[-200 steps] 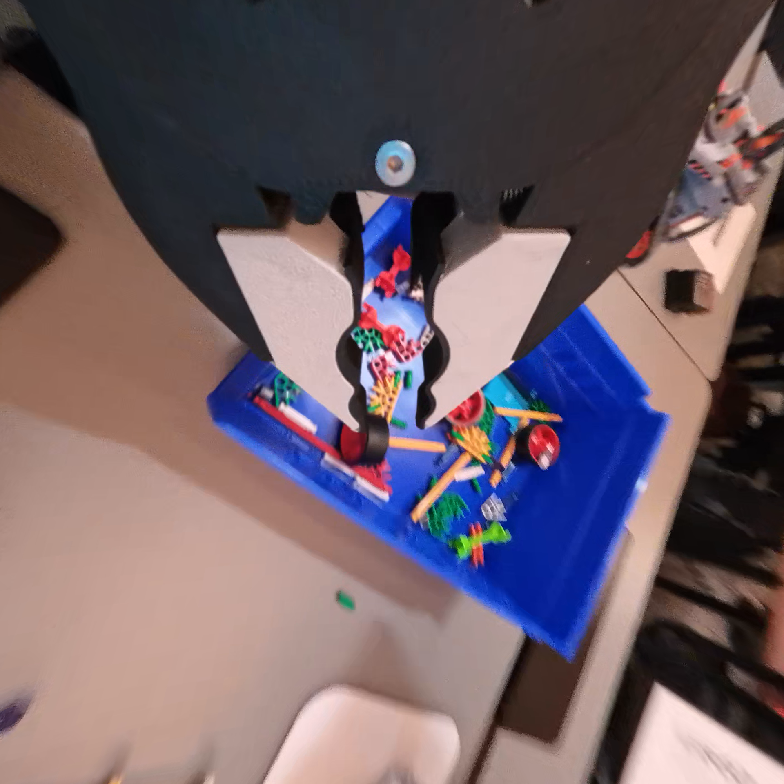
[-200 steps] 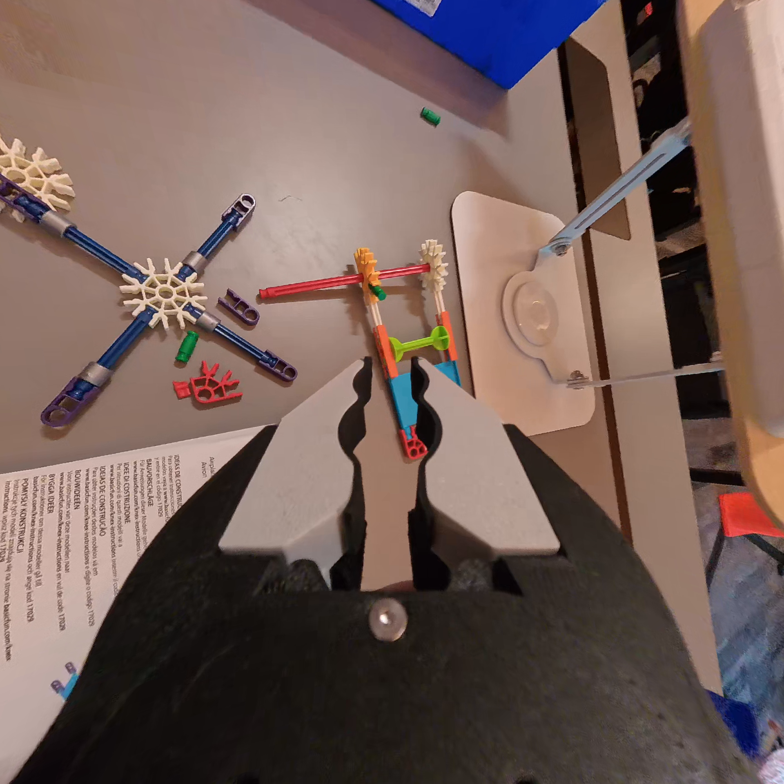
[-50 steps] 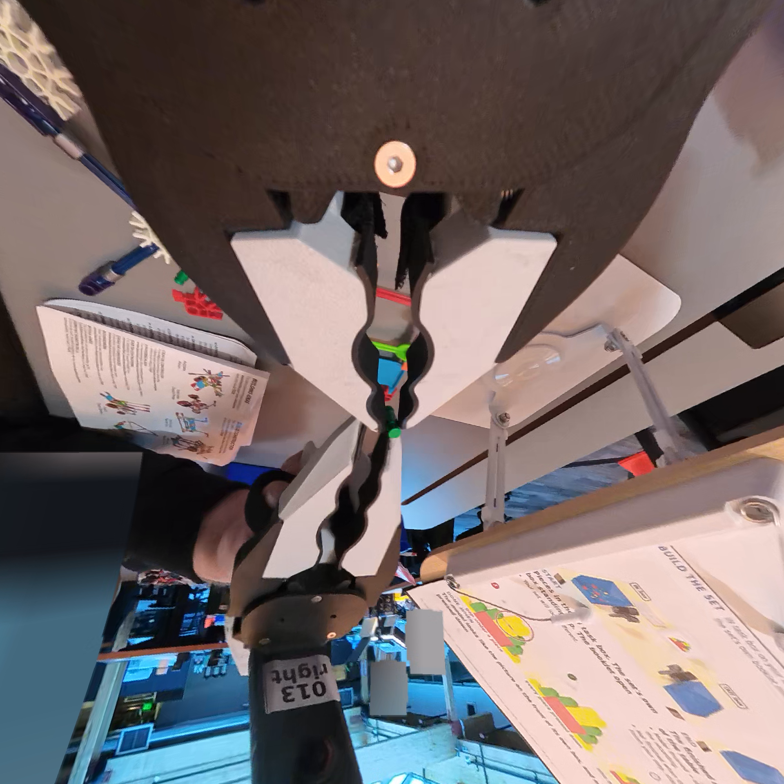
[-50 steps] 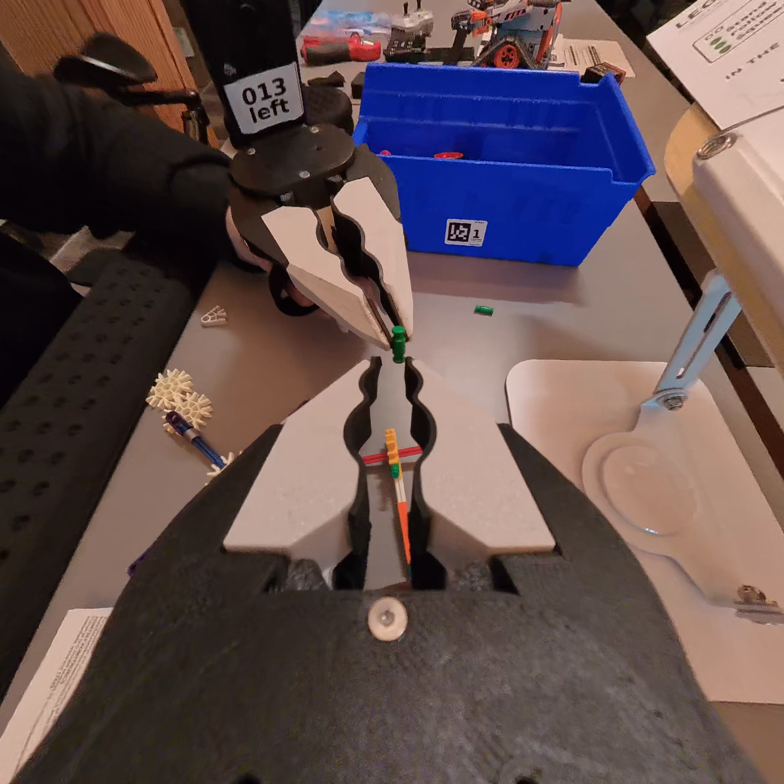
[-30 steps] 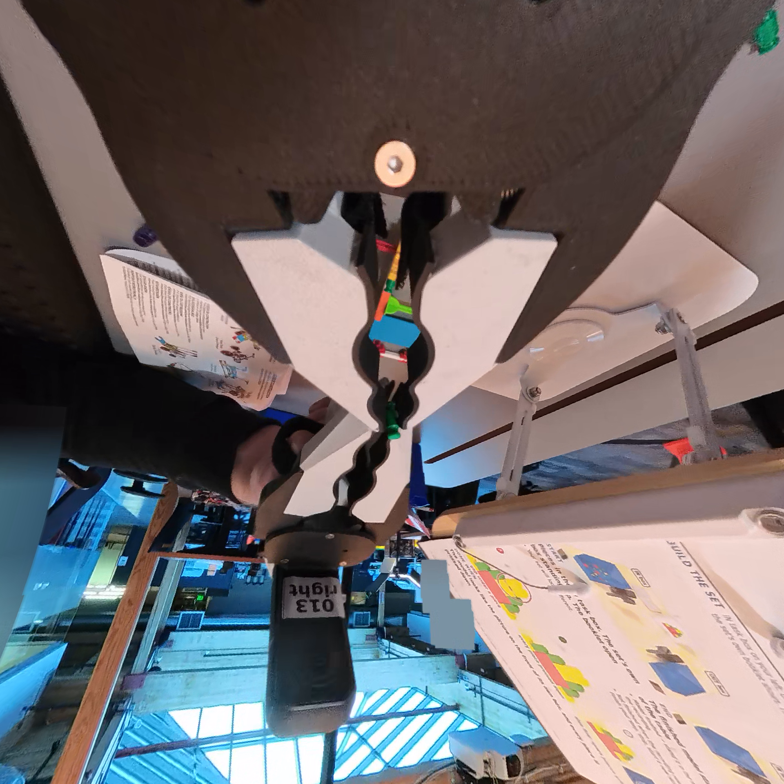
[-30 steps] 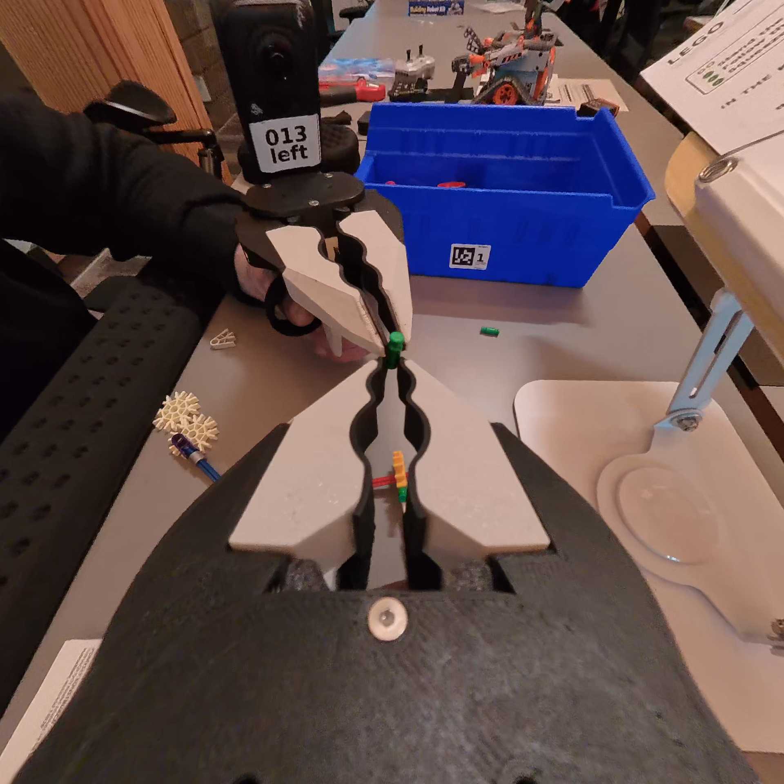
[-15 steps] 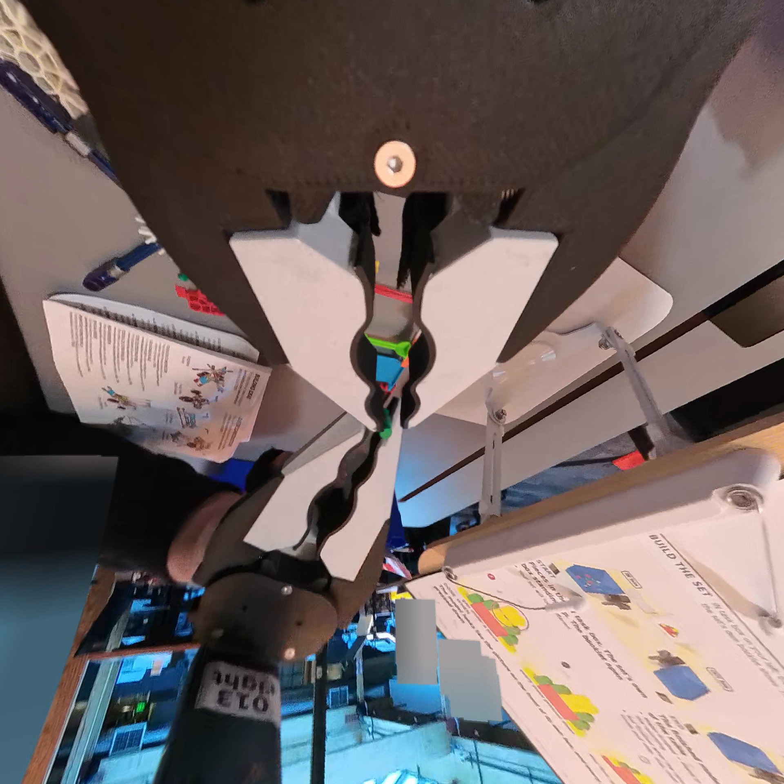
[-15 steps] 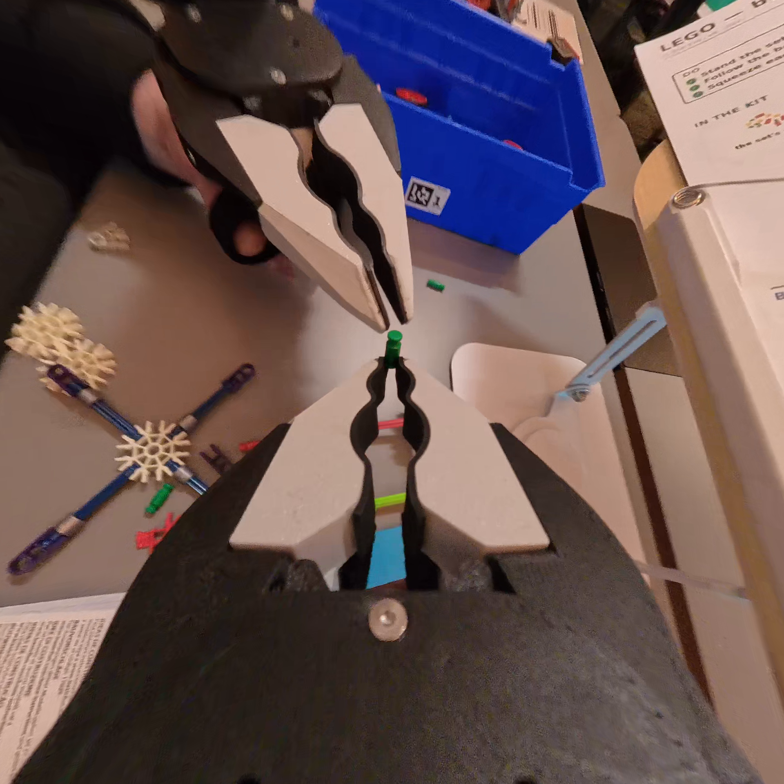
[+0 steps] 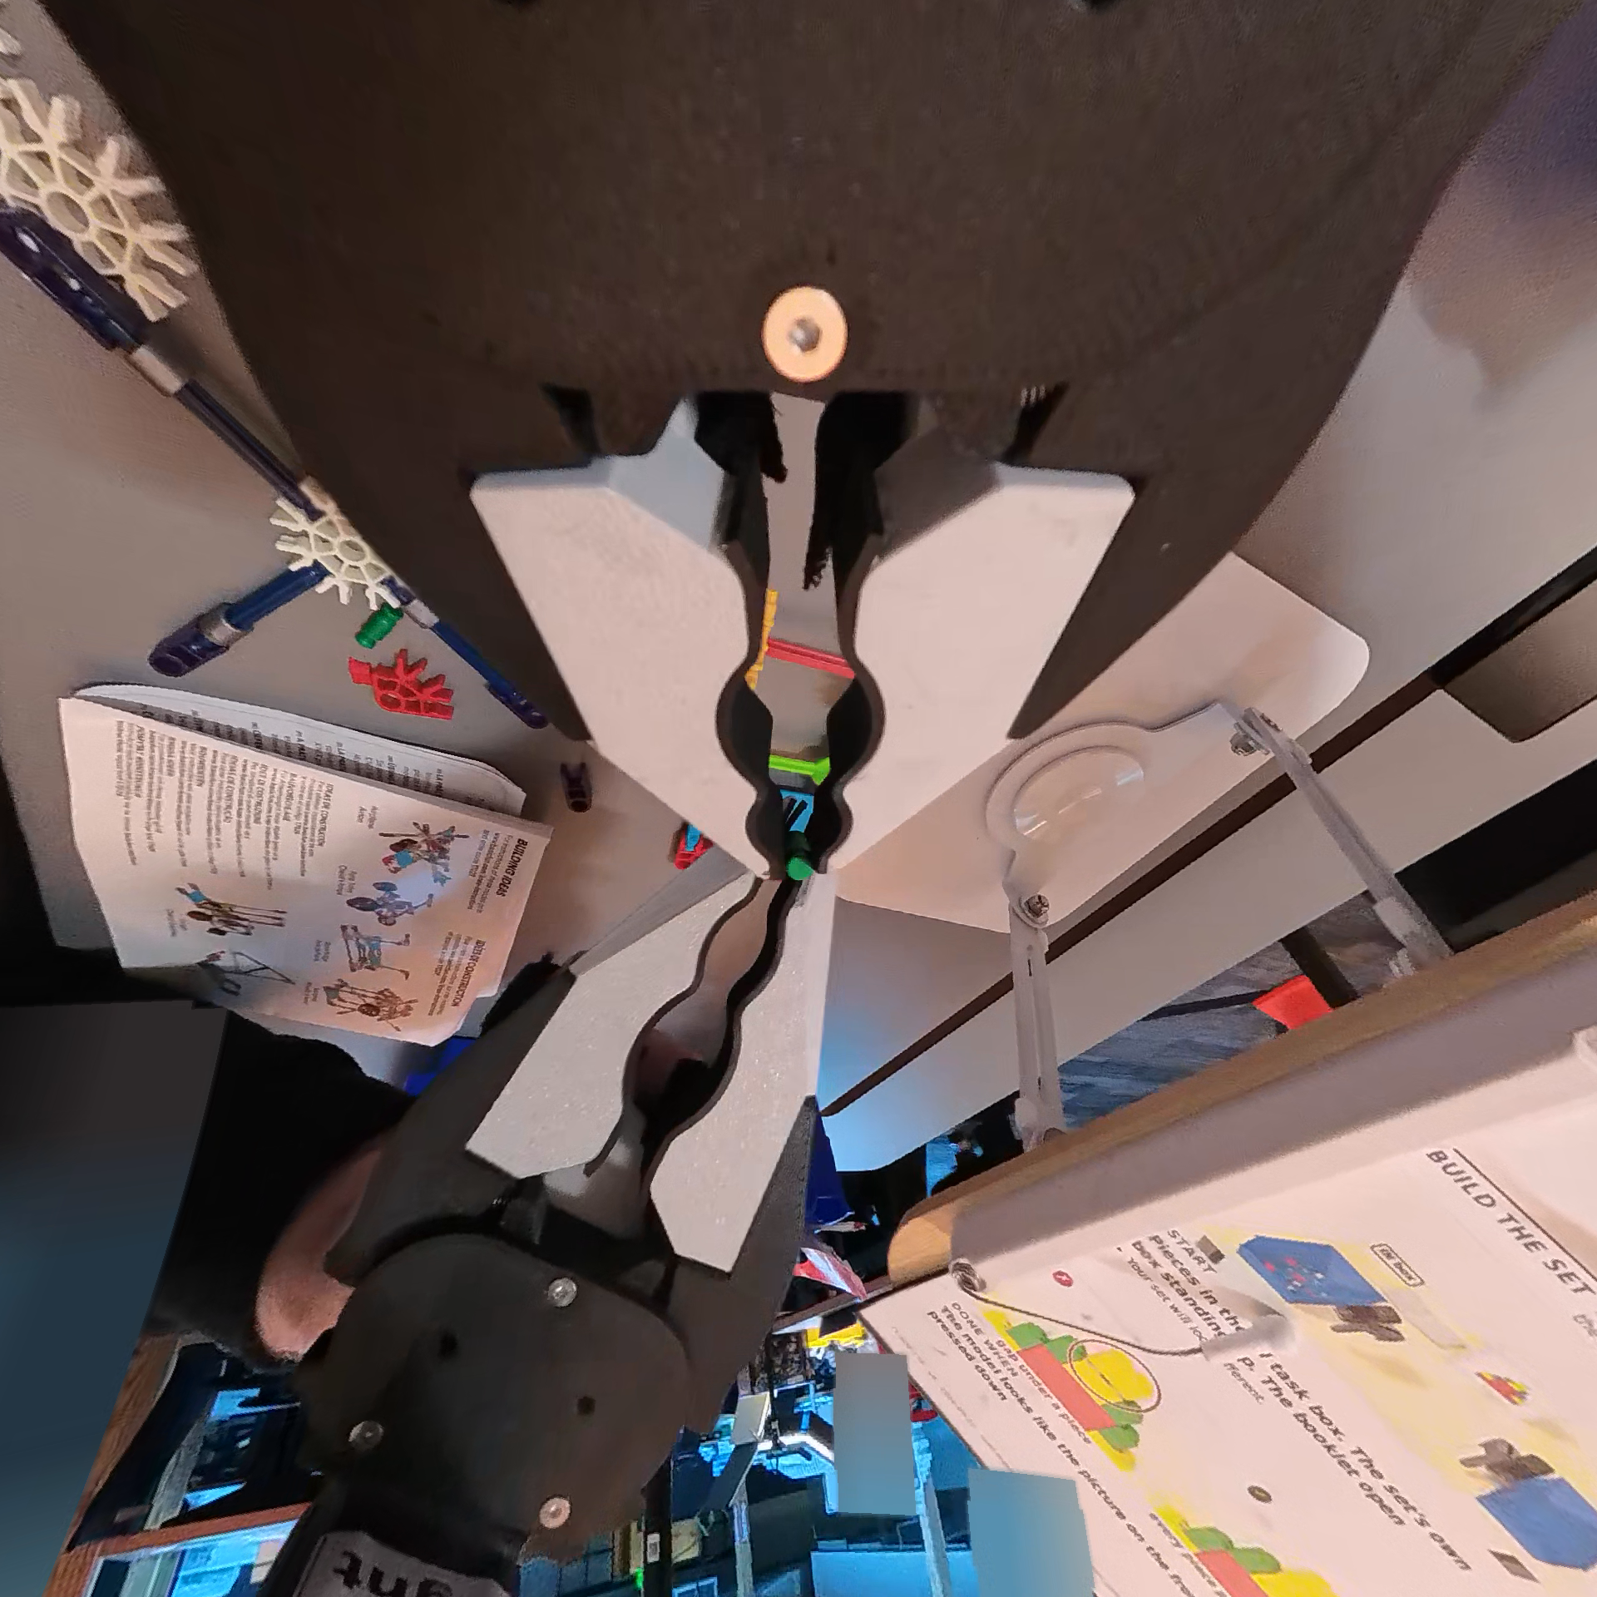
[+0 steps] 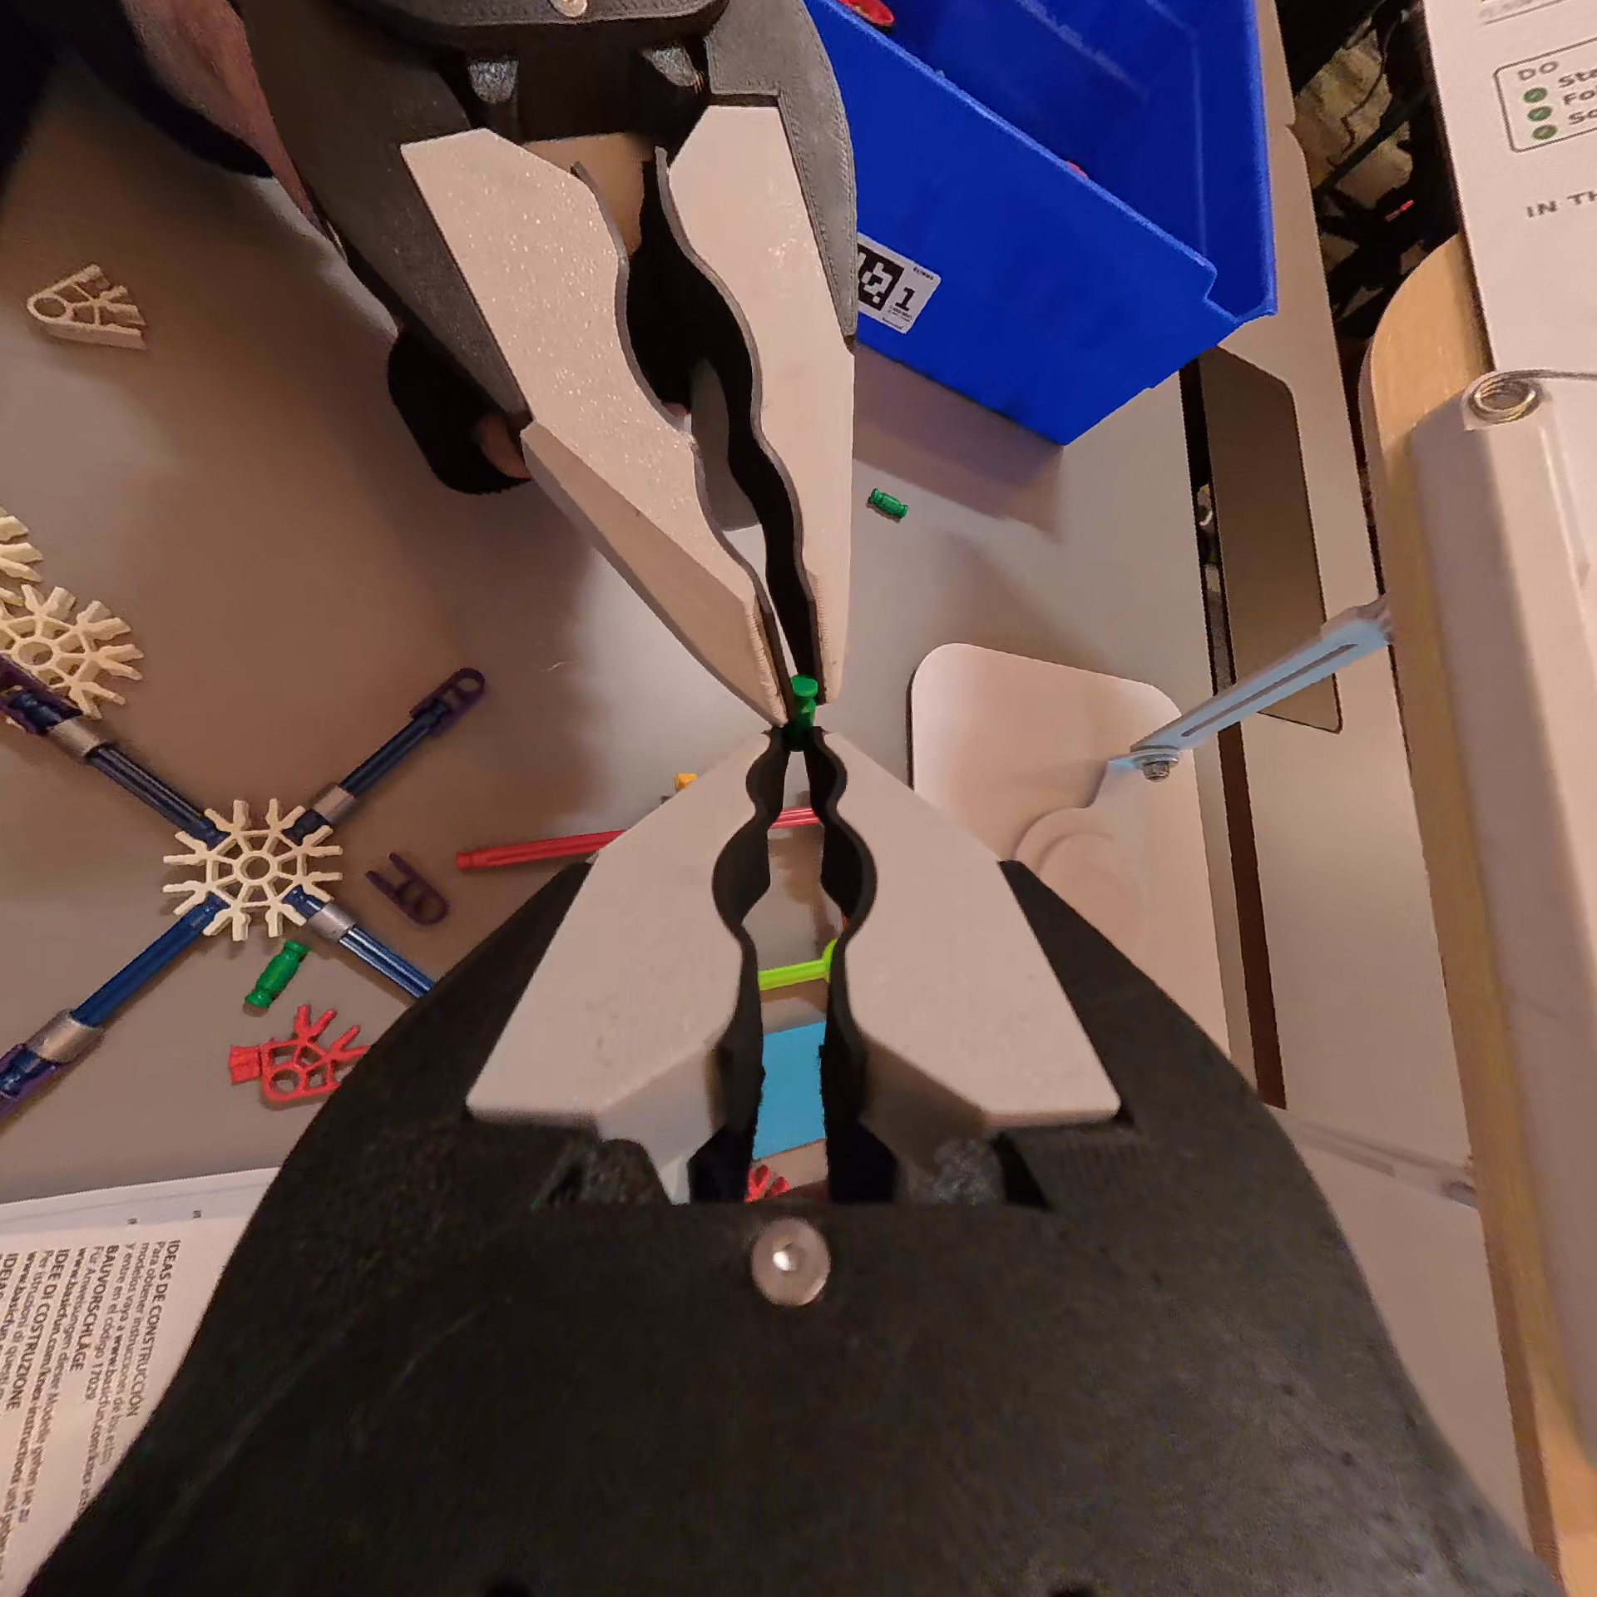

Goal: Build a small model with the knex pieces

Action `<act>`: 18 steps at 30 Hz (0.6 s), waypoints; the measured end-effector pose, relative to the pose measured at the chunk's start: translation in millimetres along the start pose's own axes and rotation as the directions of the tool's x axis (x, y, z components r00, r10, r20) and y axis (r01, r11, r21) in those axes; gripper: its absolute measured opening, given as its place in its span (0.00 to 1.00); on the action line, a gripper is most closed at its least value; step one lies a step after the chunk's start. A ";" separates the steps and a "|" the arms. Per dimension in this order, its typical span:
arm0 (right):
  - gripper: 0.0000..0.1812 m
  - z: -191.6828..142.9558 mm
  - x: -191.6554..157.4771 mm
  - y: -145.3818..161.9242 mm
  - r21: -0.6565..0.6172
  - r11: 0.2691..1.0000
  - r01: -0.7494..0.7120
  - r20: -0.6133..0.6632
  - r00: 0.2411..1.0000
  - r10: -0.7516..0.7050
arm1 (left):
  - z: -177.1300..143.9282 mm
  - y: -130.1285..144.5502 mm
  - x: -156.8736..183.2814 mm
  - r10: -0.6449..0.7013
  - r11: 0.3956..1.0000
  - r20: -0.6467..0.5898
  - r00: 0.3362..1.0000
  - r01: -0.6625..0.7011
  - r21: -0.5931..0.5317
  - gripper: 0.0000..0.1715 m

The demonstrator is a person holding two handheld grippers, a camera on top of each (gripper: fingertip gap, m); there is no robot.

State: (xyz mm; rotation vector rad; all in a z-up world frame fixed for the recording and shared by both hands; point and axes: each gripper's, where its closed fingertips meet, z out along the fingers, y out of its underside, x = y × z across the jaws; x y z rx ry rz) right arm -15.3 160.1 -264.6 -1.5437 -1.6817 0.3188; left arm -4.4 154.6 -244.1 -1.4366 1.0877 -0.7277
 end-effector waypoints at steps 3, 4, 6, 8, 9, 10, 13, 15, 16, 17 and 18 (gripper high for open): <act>0.01 -2.1 -0.6 -1.0 0.024 0.999 -0.028 0.029 0.999 0.028 | -0.6 -1.6 0.4 -0.028 1.000 -0.013 1.000 0.028 0.007 0.02; 0.01 -2.3 -1.2 -0.1 0.024 0.999 -0.032 0.038 0.999 0.031 | -0.4 -0.7 1.2 -0.032 0.999 -0.020 0.999 0.032 0.002 0.02; 0.01 -1.6 -3.3 2.5 0.011 1.000 -0.026 0.050 0.998 0.026 | -0.3 2.9 2.5 -0.031 0.999 -0.035 0.999 0.030 -0.023 0.02; 0.01 0.7 -6.0 4.8 -0.007 1.000 -0.014 0.056 0.998 0.015 | -0.7 7.7 4.1 -0.040 0.998 -0.055 0.998 0.037 -0.055 0.02; 0.01 2.3 -7.4 5.8 -0.013 1.000 -0.009 0.058 0.998 0.009 | -1.1 9.7 4.8 -0.033 0.997 -0.060 0.998 0.029 -0.067 0.02; 0.01 4.0 -9.3 6.9 -0.019 1.000 -0.006 0.063 0.998 0.008 | -1.6 12.2 5.9 -0.029 0.996 -0.068 0.997 0.023 -0.084 0.02; 0.01 8.6 -17.8 11.6 -0.028 0.999 -0.020 0.115 0.993 0.023 | -2.2 20.4 11.2 -0.031 0.991 -0.094 0.995 0.019 -0.131 0.02; 0.06 11.6 -18.3 15.6 -0.022 0.999 -0.049 0.137 0.989 0.052 | -3.3 27.0 14.3 -0.025 0.986 -0.109 0.994 0.007 -0.166 0.02; 0.10 13.5 -19.9 18.0 -0.023 0.997 -0.077 0.161 0.984 0.079 | -4.2 30.8 16.7 -0.041 0.984 -0.123 0.992 0.019 -0.178 0.02; 0.12 15.6 -22.7 21.8 -0.029 0.995 -0.098 0.190 0.977 0.101 | -5.2 36.2 19.5 -0.059 0.980 -0.138 0.989 0.031 -0.195 0.02; 0.14 18.5 -25.2 26.5 -0.039 0.993 -0.110 0.211 0.971 0.115 | -5.4 41.3 18.5 -0.055 0.978 -0.129 0.990 0.027 -0.205 0.02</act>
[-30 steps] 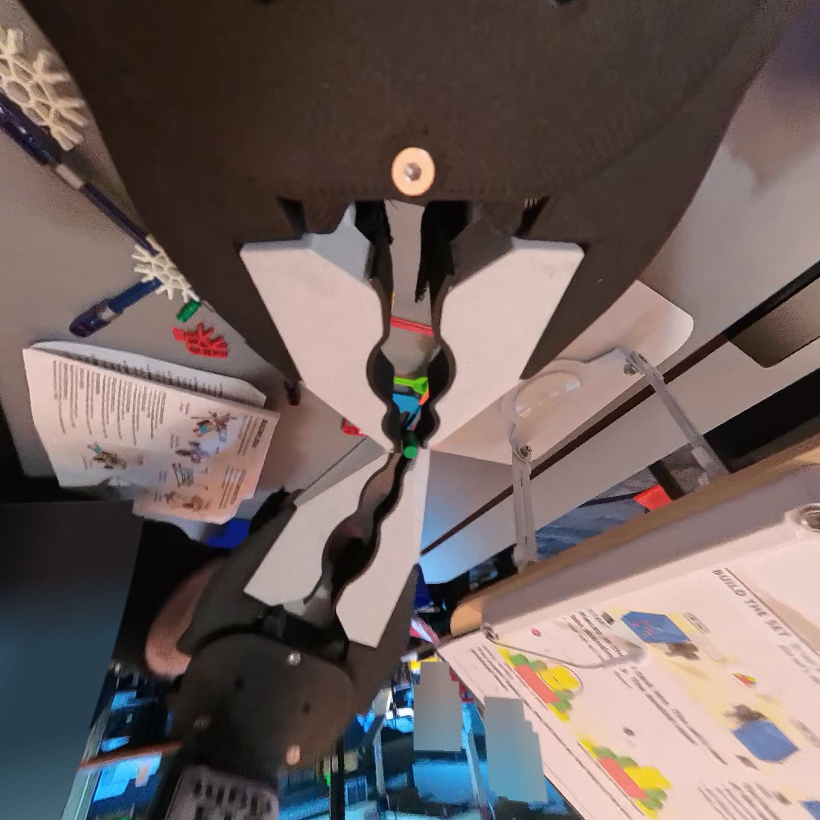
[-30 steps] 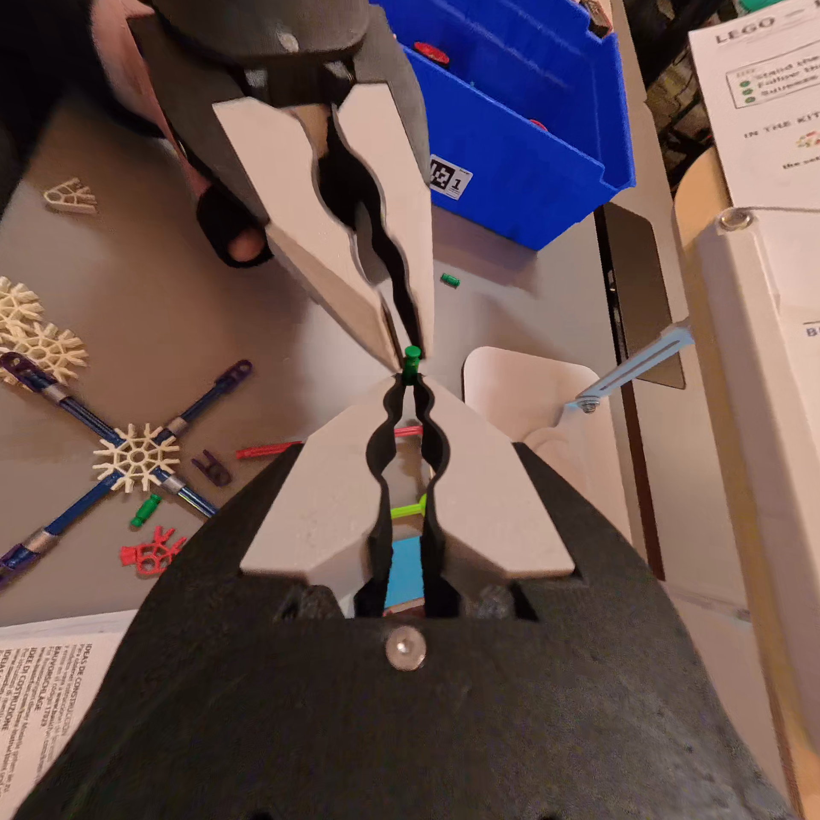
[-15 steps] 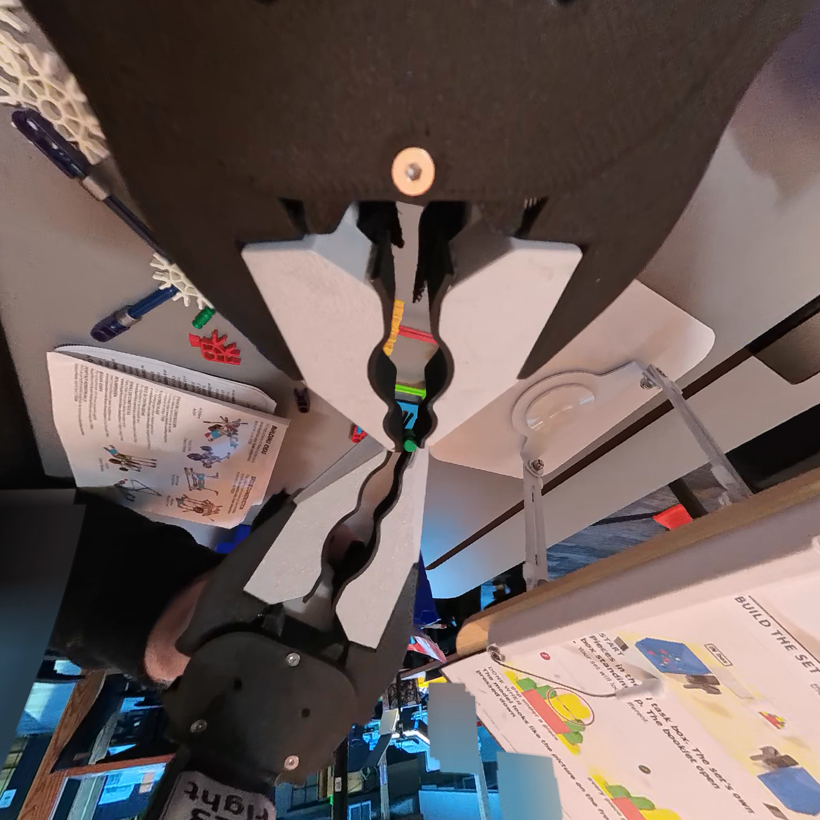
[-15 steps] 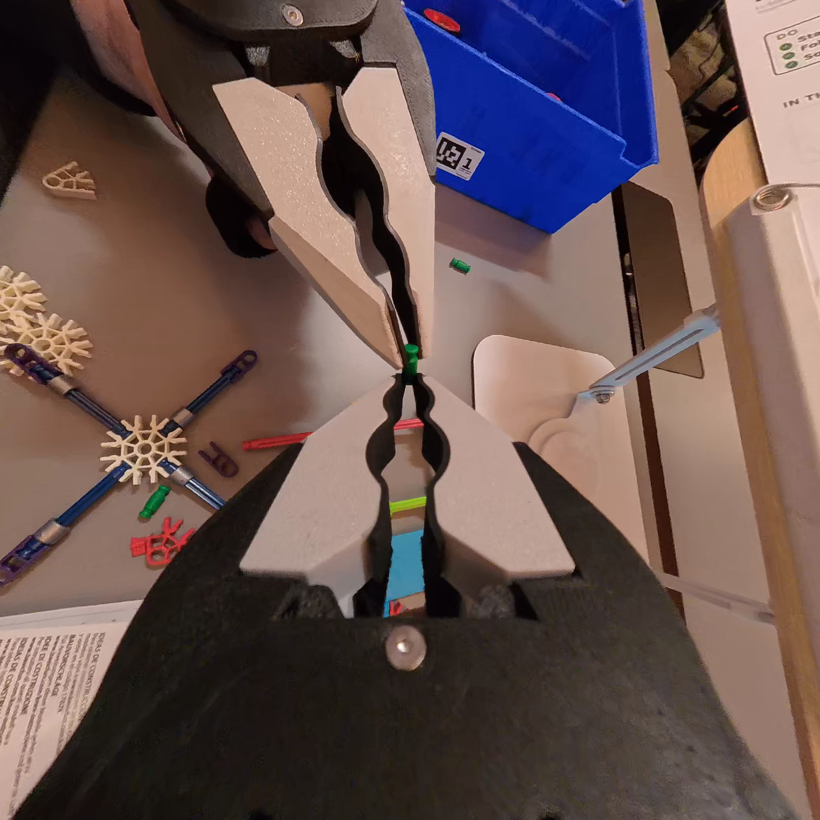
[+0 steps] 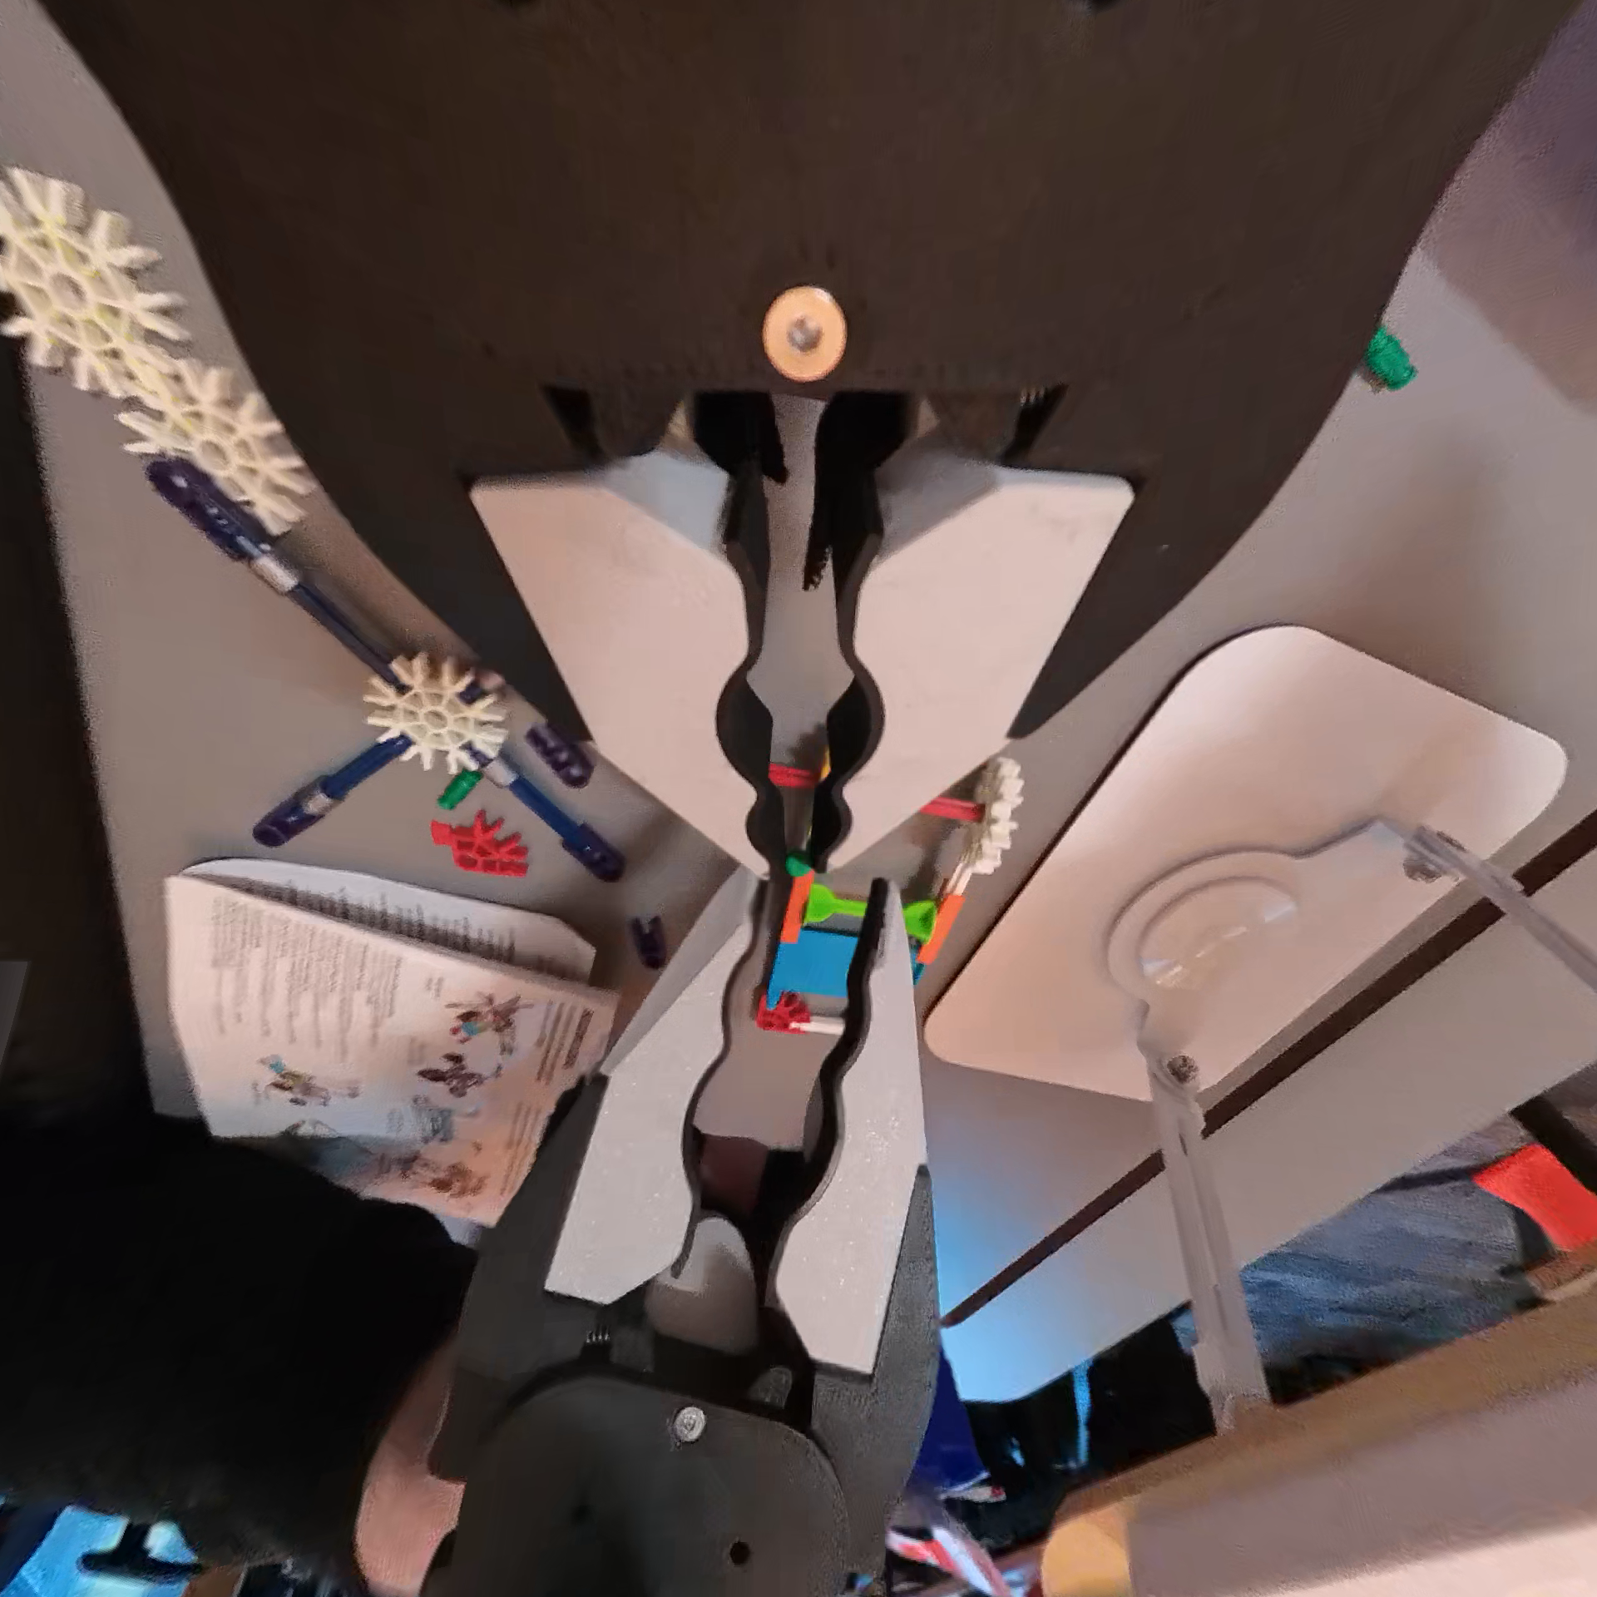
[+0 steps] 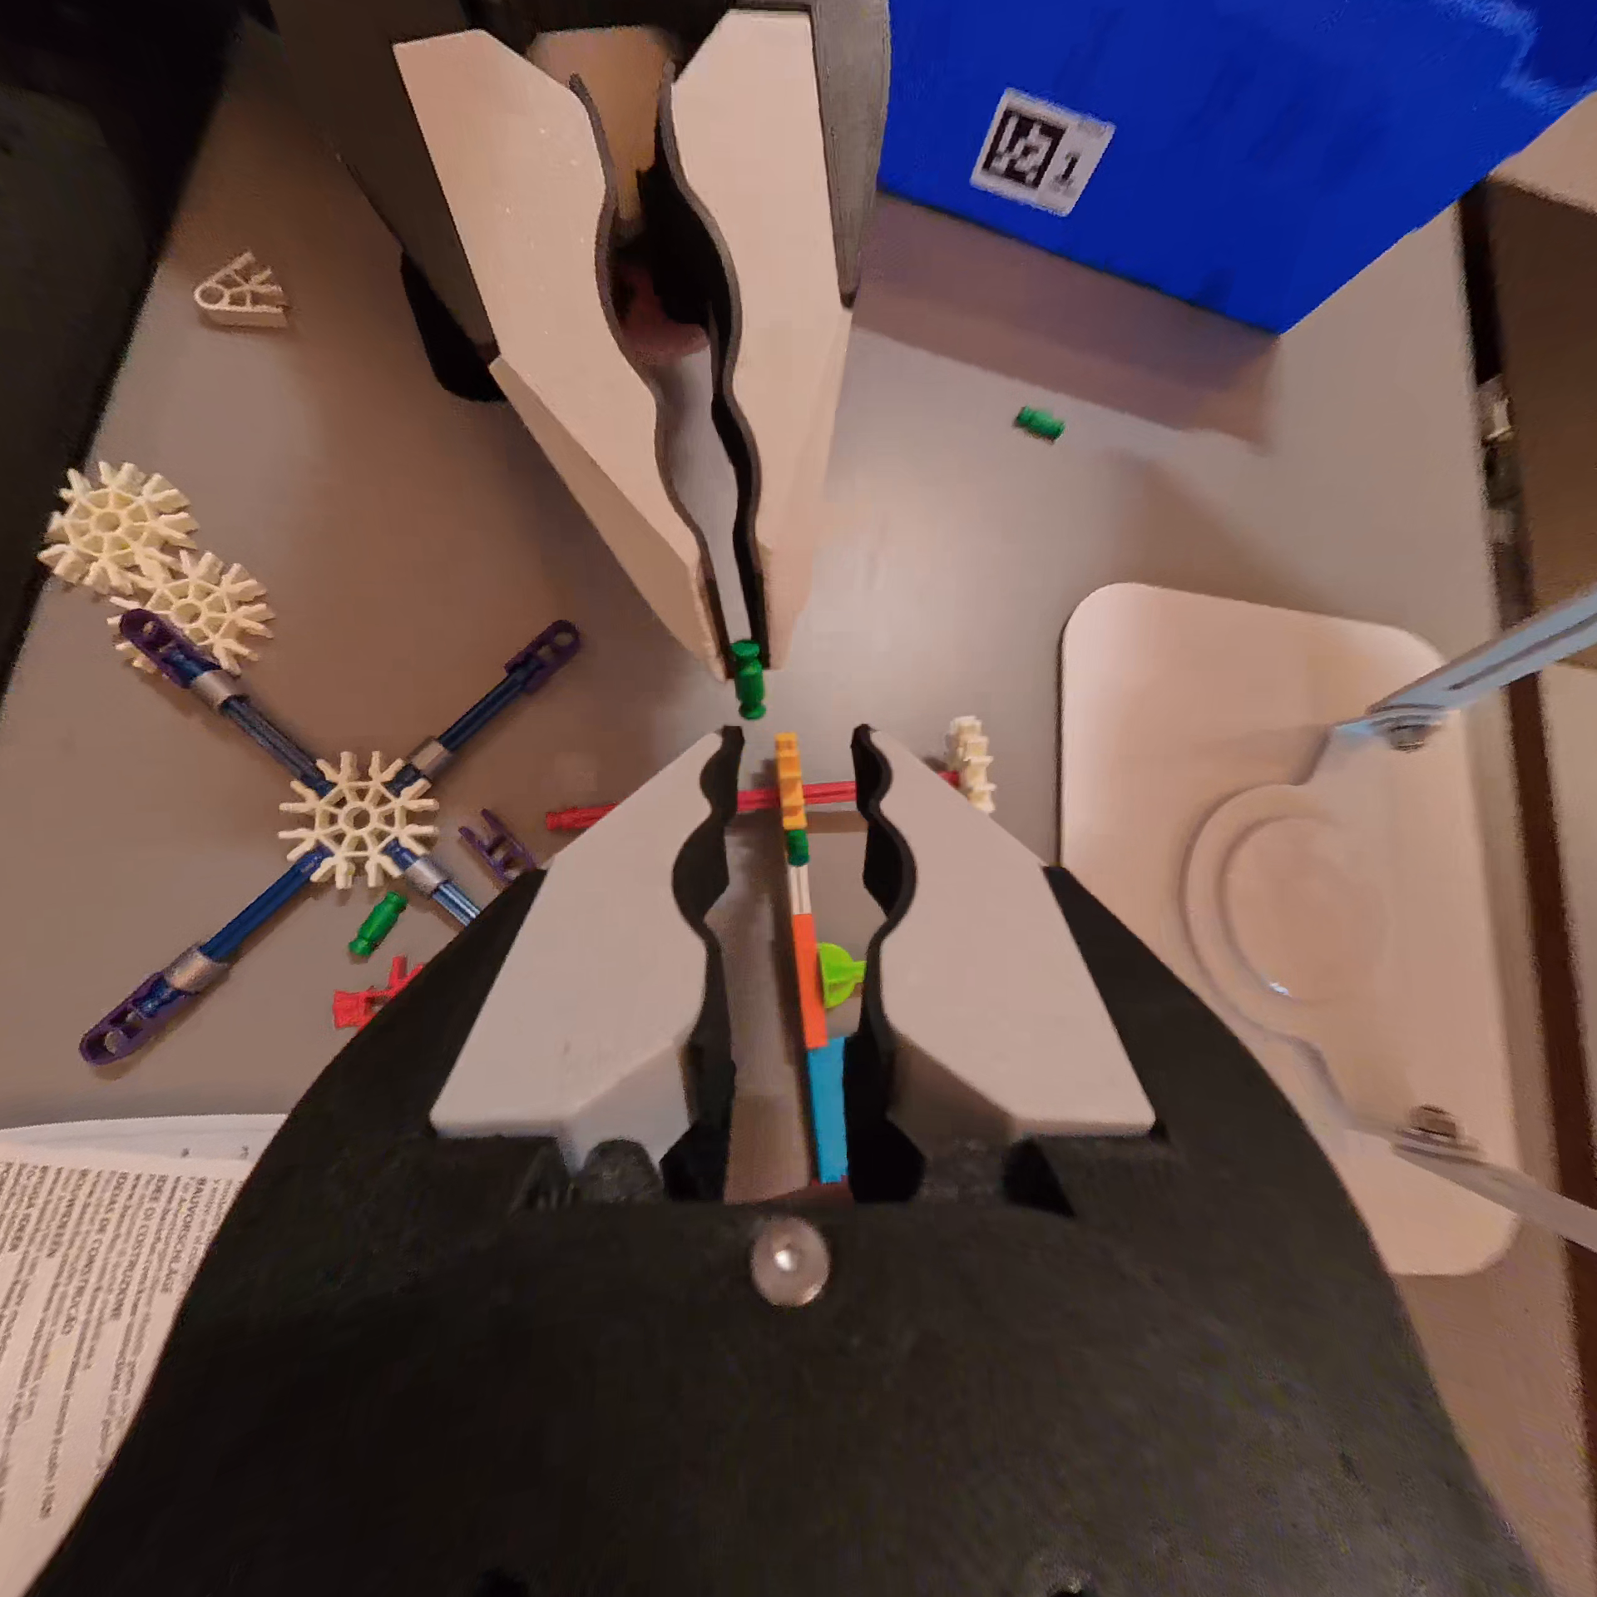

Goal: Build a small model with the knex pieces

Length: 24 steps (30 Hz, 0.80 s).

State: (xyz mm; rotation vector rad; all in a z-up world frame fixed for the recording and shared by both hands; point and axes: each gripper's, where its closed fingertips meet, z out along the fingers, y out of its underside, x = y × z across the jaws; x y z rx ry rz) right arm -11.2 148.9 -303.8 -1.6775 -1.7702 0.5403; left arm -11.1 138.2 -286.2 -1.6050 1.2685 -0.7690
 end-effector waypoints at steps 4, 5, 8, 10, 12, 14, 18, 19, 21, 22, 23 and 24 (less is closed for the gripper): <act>0.16 18.9 -5.6 14.7 -0.020 1.000 -0.010 0.052 0.999 0.011 | 6.4 15.0 2.6 0.042 0.998 -0.013 0.999 -0.042 -0.051 0.02; 0.15 23.6 -6.2 19.3 -0.037 0.999 0.000 0.050 0.999 0.001 | 8.5 19.2 3.9 0.050 0.997 -0.021 0.999 -0.051 -0.063 0.02; 0.13 30.3 -5.0 24.0 -0.053 0.998 0.018 0.033 0.999 -0.016 | 12.8 31.8 2.1 0.089 0.990 -0.008 0.996 -0.089 -0.112 0.02; 0.12 31.7 -5.2 23.7 -0.047 0.999 0.018 0.033 0.999 -0.016 | 14.3 33.7 1.7 0.094 0.989 -0.006 0.996 -0.094 -0.114 0.02; 0.09 33.1 -5.2 23.7 -0.041 0.999 0.018 0.034 0.999 -0.017 | 15.3 34.2 -0.9 0.098 0.989 0.003 0.995 -0.097 -0.112 0.02; 0.08 35.2 -5.8 23.6 -0.033 0.999 0.009 0.040 0.999 -0.008 | 16.0 34.6 -2.1 0.093 0.989 0.003 0.996 -0.092 -0.112 0.02; 0.09 38.4 -7.4 24.9 -0.028 1.000 0.003 0.052 0.999 -0.001 | 17.2 37.2 -4.0 0.104 0.986 0.006 0.995 -0.103 -0.128 0.02; 0.08 38.6 -6.6 24.9 -0.025 1.000 0.004 0.048 0.999 -0.003 | 18.1 38.1 -4.5 0.106 0.985 0.009 0.994 -0.104 -0.134 0.02; 0.06 38.5 -6.6 24.8 -0.020 1.000 -0.006 0.053 0.999 0.007 | 19.5 38.6 -4.4 0.113 0.984 0.009 0.994 -0.111 -0.140 0.02; 0.07 38.8 -6.4 25.2 -0.021 1.000 -0.010 0.054 0.998 0.011 | 19.9 39.0 -3.8 0.114 0.983 0.006 0.993 -0.112 -0.142 0.02; 0.07 39.2 -6.1 25.9 -0.022 1.000 -0.011 0.054 0.998 0.012 | 20.4 39.7 -4.8 0.109 0.983 0.010 0.994 -0.107 -0.149 0.02; 0.08 39.6 -6.1 26.3 -0.021 1.000 -0.012 0.054 0.998 0.013 | 21.0 40.4 -6.0 0.103 0.983 0.015 0.995 -0.100 -0.154 0.02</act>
